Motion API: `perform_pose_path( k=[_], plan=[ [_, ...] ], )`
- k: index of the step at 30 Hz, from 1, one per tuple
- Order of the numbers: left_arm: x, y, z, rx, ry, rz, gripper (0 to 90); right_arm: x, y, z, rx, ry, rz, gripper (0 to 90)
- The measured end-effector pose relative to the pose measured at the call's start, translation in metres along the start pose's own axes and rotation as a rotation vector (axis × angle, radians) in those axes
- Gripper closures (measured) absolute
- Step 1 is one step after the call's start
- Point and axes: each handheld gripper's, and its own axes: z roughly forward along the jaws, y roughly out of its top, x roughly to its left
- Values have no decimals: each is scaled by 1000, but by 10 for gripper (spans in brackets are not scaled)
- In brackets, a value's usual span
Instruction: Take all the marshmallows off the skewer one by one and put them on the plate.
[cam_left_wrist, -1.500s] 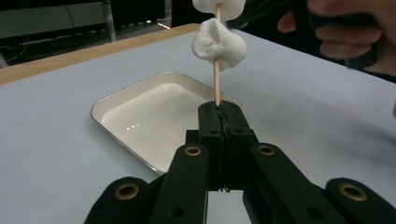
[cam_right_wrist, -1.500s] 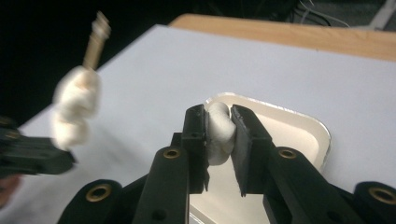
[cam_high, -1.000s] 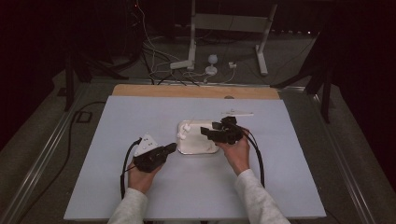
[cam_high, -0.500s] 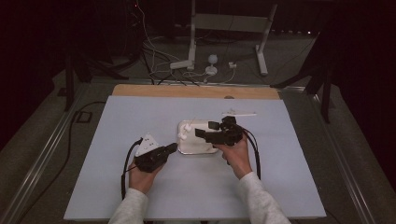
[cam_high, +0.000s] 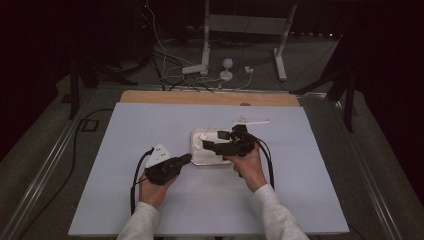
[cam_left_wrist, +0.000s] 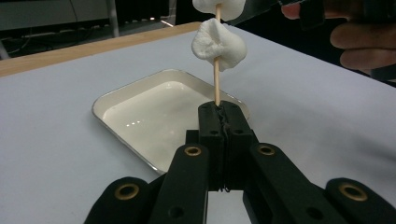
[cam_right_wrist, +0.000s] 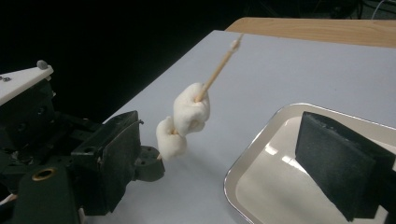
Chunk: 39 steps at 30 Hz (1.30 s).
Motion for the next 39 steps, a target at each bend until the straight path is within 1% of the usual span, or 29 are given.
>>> perform_pose_path(
  k=[5, 7, 8, 9, 11, 12, 13, 14, 15, 16, 17, 18, 19, 22, 26, 27, 30, 39],
  plan=[
    [-2, 1, 1, -1, -13, 2, 900, 1, 0, 2, 6, 12, 1, 155],
    [-3, 1, 1, -4, -18, 1, 900, 1, 0, 3, 11, 9, 7, 179],
    [-3, 1, 1, -5, -22, 1, 900, 1, 0, 3, 11, 6, 10, 206],
    [-3, 1, 1, -5, -25, 2, 900, 1, -1, 3, 7, 12, 12, 300],
    [-4, 1, 1, -7, -29, 4, 900, 1, -1, 2, 5, 36, 8, 422],
    [-4, 1, 2, -9, -33, 4, 900, 2, -1, 2, 3, 42, 4, 462],
    [-4, 1, 2, -11, -35, 7, 900, 2, -1, 2, 3, 42, 4, 462],
    [-5, 1, 2, -11, -39, 7, 900, 2, -1, 2, 2, 45, 3, 497],
    [-5, 1, 2, -14, -44, 9, 900, 3, -1, 2, -1, 68, 7, 561],
    [-6, 1, 2, -16, -49, 12, 900, 3, -1, 2, -1, 68, 7, 561],
    [-7, 1, 3, -16, -53, 13, 900, 3, -1, 3, 2, 79, 18, 620],
    [-7, 2, 3, -16, -53, 17, 900, 3, -1, 3, 2, 79, 18, 620],
    [-7, 2, 3, -14, -54, 17, 900, 2, -1, 4, 10, 100, 28, 675],
    [-7, 1, 4, -11, -56, 18, 900, 2, -2, 5, 14, 116, 43, 721],
    [-7, 1, 3, -14, -61, 27, 900, 2, -1, 3, 12, 118, 46, 747],
    [-7, 1, 3, -15, -63, 29, 900, 3, -1, 2, 5, 111, 43, 756],
    [-7, 2, 2, -17, -63, 42, 900, 3, 0, 1, 1, 112, 43, 761],
    [-6, 1, 0, -18, -57, 64, 900, 4, 1, -2, -20, 112, 59, 772]
  ],
)
